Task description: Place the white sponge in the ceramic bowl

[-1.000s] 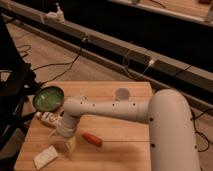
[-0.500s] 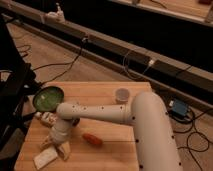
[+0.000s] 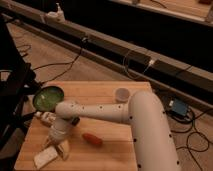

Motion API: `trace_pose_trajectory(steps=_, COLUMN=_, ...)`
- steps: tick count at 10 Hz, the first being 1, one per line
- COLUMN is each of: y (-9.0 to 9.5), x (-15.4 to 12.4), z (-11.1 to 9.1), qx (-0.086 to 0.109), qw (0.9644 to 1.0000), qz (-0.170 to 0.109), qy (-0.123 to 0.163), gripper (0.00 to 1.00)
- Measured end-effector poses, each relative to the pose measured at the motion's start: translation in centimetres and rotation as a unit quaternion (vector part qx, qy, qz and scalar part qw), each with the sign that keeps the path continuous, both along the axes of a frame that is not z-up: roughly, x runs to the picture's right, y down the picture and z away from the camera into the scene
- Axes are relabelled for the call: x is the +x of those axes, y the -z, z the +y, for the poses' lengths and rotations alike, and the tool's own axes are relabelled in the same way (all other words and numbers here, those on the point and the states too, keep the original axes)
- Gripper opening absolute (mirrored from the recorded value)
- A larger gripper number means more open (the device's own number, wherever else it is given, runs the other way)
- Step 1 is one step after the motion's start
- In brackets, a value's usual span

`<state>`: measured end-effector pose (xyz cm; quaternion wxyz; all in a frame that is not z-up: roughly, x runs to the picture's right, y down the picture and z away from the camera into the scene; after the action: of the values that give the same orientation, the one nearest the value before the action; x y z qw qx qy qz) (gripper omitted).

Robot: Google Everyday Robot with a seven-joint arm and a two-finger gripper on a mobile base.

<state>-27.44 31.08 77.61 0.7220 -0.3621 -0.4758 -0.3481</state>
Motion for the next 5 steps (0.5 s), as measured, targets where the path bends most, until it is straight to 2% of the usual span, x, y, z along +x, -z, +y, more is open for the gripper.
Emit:
trace_pose_trajectory(steps=2, y=0.7, x=0.7, z=-1.5, qx=0.023, qw=0.9996, qz=0.008, qy=-0.012, gripper=0.02)
trace_pose_trajectory(steps=5, y=2.3, x=1.7, z=-2.9, qx=0.043, qw=0.9985, qz=0.019, qy=-0.028, gripper=0.00)
